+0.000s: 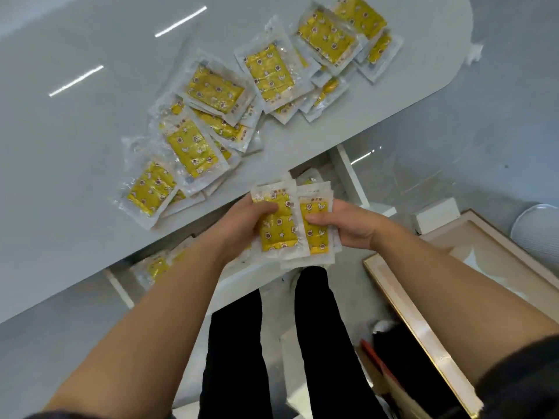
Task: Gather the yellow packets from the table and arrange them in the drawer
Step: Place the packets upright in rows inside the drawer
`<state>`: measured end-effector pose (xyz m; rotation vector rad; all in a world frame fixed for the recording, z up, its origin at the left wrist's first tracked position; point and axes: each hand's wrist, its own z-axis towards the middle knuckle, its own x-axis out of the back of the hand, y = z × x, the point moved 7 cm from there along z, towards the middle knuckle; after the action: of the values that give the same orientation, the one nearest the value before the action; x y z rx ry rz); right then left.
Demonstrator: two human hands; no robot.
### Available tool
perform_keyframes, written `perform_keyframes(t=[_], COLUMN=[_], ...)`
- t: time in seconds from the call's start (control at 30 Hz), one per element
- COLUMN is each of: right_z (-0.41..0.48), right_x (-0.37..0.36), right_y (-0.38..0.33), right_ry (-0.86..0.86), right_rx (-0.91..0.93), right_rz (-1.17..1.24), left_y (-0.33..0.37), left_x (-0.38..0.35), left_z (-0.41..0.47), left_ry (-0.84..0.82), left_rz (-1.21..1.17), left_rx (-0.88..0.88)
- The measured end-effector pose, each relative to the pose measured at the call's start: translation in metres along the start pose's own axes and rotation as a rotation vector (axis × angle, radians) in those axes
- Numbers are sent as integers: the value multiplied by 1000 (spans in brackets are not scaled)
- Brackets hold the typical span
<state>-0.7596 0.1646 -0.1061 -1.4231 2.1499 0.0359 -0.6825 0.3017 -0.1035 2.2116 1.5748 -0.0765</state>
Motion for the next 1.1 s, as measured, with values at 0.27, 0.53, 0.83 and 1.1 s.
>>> perform_keyframes(t=[0.27,0.53,0.83,1.1], right_z=[-10,-10,-8,-11], right_x=[145,188,191,194], right_y=[-16,-29,-34,-37], right_ry=[463,430,409,426], right_rx=[142,205,219,208], right_rz=[-198,-124,-160,-283], left_y=[-59,-59,-31,-4], left_x=[-24,-56,-68,-67], left_z=[106,182,189,190], left_ry=[343,466,575,494], left_rz=[-122,-68,539,1093], left_rx=[27,-25,-121,-195])
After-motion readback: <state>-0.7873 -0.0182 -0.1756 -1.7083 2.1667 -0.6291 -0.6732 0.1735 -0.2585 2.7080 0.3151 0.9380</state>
